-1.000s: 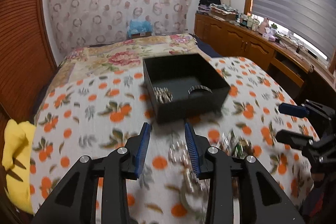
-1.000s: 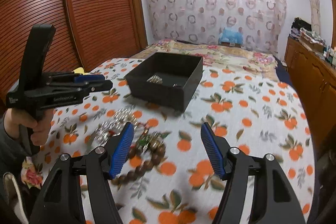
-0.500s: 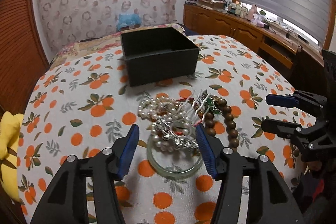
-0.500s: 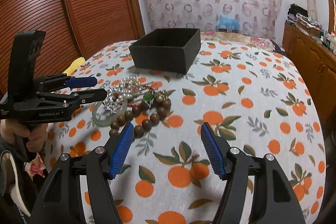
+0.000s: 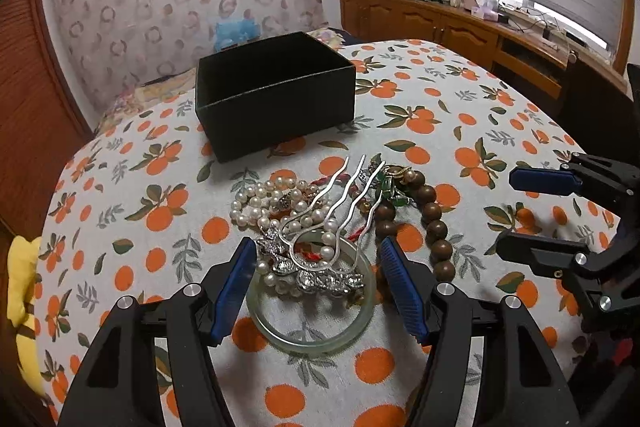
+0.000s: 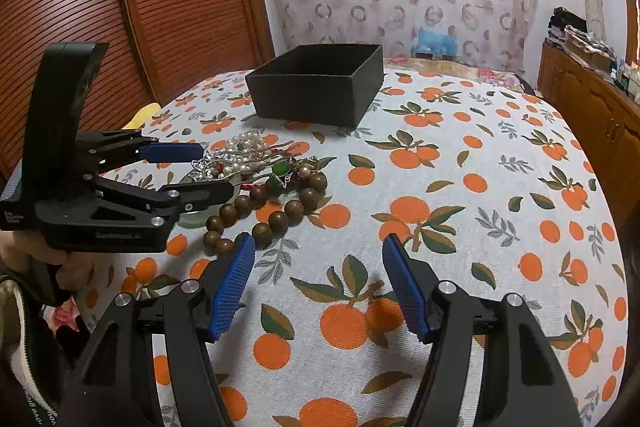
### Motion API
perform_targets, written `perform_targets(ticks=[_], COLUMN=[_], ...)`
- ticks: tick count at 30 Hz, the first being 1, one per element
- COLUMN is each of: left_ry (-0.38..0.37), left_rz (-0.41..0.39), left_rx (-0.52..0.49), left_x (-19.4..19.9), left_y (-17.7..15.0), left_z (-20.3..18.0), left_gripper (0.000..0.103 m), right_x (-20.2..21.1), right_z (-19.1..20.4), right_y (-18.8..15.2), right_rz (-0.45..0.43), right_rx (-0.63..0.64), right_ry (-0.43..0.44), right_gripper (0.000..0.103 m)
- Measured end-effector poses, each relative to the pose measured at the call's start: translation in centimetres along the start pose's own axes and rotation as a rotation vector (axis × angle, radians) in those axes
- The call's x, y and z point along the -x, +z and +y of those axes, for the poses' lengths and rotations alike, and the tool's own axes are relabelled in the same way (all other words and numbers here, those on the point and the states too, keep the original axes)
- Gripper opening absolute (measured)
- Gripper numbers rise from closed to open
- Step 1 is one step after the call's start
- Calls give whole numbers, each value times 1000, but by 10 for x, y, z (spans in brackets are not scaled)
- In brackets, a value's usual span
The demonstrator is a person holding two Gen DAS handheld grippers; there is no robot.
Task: Organize jewelry
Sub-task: 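Close the left gripper on the silver forked hairpins in the pile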
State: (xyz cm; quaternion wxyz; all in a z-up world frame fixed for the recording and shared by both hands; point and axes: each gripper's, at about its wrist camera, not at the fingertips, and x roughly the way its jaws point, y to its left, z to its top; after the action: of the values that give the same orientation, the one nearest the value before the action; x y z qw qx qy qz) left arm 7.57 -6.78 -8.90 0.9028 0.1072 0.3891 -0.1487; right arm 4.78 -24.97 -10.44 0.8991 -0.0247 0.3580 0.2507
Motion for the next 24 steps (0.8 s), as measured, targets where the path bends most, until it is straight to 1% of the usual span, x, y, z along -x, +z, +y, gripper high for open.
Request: perform_targets(ticks=[5, 11, 14, 15, 16, 17, 18, 19, 21, 24], left_ry=[34, 38, 41, 39, 42, 42, 42, 49, 16, 3], left_rz=[14, 6, -4, -13, -23, -24, -29, -29, -14, -10], left_rx=[-24, -49, -73, -73, -69, -61, -51, -43, -21, -10], left_x=[-7, -5, -4, -2, 1, 3, 5, 6, 7, 8], left_y=[1, -1, -1, -1, 0, 1, 2, 2, 1, -2], left_z=[0, -3, -6, -6, -5, -2, 0, 4, 10, 13], left_gripper=[62, 61, 55, 49, 40, 38, 20, 19, 19, 19], right_x=[0, 0, 0, -1, -1, 0, -1, -2, -3, -4], right_z=[0, 2, 1, 1, 1, 2, 1, 2, 3, 3], right_y=[0, -1, -1, -1, -1, -1, -1, -1, -1, -1], right_rz=[1, 4, 2, 3, 3, 3, 2, 3, 2, 2], right_rx=[2, 3, 1, 1, 1, 1, 1, 1, 0, 0], right_ry=[0, 4, 5, 4, 5, 5, 5, 7, 10, 13], right_gripper=[68, 68, 68, 68, 68, 68, 68, 68, 68, 68])
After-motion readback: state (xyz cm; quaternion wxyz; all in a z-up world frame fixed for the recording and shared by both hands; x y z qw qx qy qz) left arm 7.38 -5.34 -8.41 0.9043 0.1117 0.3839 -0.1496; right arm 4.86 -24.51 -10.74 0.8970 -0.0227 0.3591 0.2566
